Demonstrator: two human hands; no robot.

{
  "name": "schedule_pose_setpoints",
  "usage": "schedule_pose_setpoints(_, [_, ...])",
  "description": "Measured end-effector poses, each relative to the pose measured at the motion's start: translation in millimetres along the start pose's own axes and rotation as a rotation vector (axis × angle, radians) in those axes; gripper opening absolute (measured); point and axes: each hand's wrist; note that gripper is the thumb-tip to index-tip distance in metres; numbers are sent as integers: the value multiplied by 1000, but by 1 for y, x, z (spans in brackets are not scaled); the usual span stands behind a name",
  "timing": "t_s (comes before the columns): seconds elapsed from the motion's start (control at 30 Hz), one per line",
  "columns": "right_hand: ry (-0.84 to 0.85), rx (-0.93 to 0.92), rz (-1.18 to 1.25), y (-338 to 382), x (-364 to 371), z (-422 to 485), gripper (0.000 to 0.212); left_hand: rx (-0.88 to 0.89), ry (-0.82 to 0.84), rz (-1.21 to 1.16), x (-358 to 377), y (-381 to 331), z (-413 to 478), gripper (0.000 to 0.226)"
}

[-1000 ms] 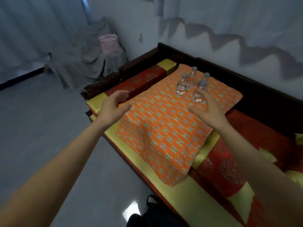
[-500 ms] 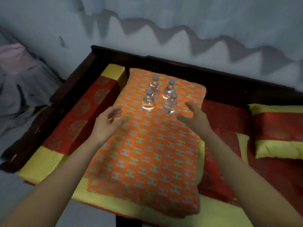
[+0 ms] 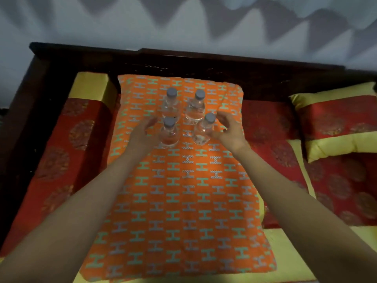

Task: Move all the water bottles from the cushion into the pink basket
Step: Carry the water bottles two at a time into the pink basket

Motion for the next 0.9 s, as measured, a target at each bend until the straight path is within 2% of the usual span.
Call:
schedule_pose_setpoints(0.2, [28, -15, 22, -16, 26, 15, 74, -3, 106, 3, 20, 9, 16, 61])
schedule_pose_setpoints(0.37, [13, -55, 48, -16, 35, 22, 57, 14, 145, 24, 28, 4, 26, 50])
schedule_pose_setpoints(0.57, [-11, -47, 77, -16, 33, 22, 36, -21, 124, -35, 29, 5, 25, 47])
schedule_pose_setpoints(0.7, [-28, -63, 114, -16, 26, 16, 33, -85, 71, -91, 24, 5, 21, 47])
schedule_pose_setpoints(0.9, [-30, -90, 192, -10, 7, 5, 31, -85, 25, -146, 12, -6, 13, 39])
Point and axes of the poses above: each hand's wrist, its own z-axis towards the middle knuckle, its own x-axis out of the palm, y = z × x, and after that the axes turned 13 degrees about -y, right-handed
